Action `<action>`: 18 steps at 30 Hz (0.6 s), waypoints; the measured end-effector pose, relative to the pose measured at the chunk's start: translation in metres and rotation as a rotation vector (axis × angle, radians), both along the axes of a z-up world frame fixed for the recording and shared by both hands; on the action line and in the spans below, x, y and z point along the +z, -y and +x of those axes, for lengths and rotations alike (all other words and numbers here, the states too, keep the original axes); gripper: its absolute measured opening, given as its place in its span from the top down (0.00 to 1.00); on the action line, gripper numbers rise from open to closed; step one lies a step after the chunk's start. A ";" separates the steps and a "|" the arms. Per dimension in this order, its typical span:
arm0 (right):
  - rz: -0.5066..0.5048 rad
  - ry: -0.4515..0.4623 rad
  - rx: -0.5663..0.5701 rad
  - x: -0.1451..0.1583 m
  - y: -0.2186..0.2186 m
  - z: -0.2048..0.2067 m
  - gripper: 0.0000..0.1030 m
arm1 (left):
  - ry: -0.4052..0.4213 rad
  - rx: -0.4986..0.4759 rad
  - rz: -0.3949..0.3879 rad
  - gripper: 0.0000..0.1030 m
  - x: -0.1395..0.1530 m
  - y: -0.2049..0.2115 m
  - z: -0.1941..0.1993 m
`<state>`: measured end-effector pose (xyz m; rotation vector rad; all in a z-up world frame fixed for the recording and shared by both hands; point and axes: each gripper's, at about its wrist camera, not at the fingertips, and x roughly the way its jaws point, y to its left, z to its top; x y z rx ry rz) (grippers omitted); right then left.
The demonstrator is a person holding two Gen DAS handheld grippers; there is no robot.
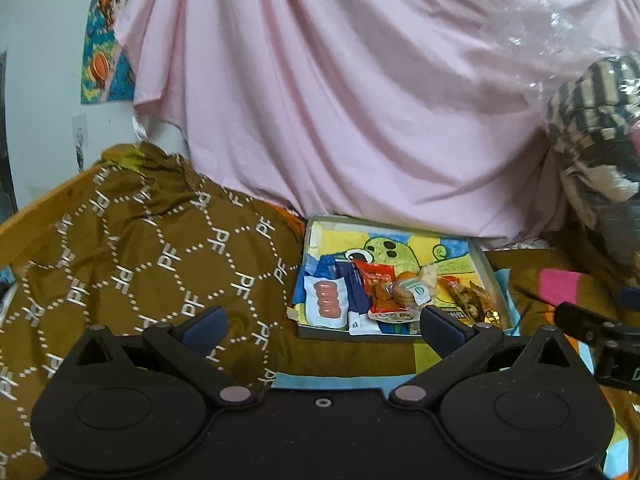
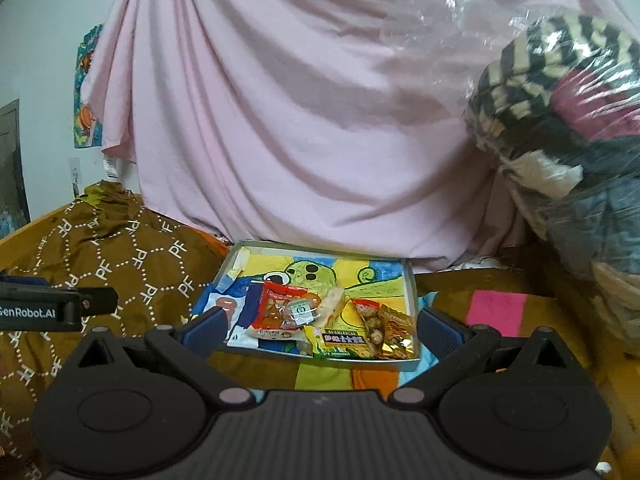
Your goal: Organize snacks
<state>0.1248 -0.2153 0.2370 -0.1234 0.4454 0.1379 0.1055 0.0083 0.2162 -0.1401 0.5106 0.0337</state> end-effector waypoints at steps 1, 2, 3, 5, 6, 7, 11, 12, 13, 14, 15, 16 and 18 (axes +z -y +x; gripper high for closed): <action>-0.010 0.006 -0.001 0.004 0.000 -0.007 0.00 | 0.001 0.000 0.009 0.01 0.003 -0.001 -0.007; -0.022 0.014 -0.002 0.009 -0.001 -0.016 0.00 | 0.002 0.000 0.016 0.01 0.006 -0.002 -0.016; -0.034 0.023 -0.002 0.015 -0.001 -0.026 0.00 | 0.004 0.001 0.017 0.01 0.008 -0.004 -0.024; -0.042 0.027 -0.006 0.025 -0.003 -0.041 0.00 | 0.000 0.010 0.014 0.01 0.013 -0.006 -0.041; -0.038 0.020 -0.006 0.030 -0.005 -0.050 0.00 | -0.007 0.014 0.006 0.01 0.016 -0.007 -0.049; -0.036 0.014 -0.006 0.034 -0.007 -0.057 0.00 | -0.015 0.017 -0.002 0.01 0.019 -0.008 -0.056; -0.023 -0.041 -0.017 0.048 -0.017 -0.077 0.00 | -0.040 0.026 -0.011 0.01 0.030 -0.008 -0.083; -0.019 -0.063 -0.024 0.051 -0.019 -0.081 0.00 | -0.039 0.026 0.002 0.01 0.033 -0.006 -0.091; -0.011 -0.078 -0.028 0.054 -0.021 -0.085 0.00 | -0.039 0.024 0.013 0.01 0.034 -0.005 -0.097; -0.001 -0.082 -0.022 0.056 -0.022 -0.090 0.00 | -0.041 0.020 0.023 0.01 0.034 -0.003 -0.103; 0.006 -0.082 -0.012 0.058 -0.024 -0.096 0.00 | -0.046 0.019 0.030 0.01 0.034 -0.001 -0.110; 0.005 -0.079 -0.005 0.059 -0.025 -0.100 0.00 | -0.047 0.015 0.027 0.01 0.033 0.000 -0.116; 0.005 -0.073 0.013 0.059 -0.028 -0.105 0.00 | -0.042 0.007 0.015 0.01 0.030 0.000 -0.129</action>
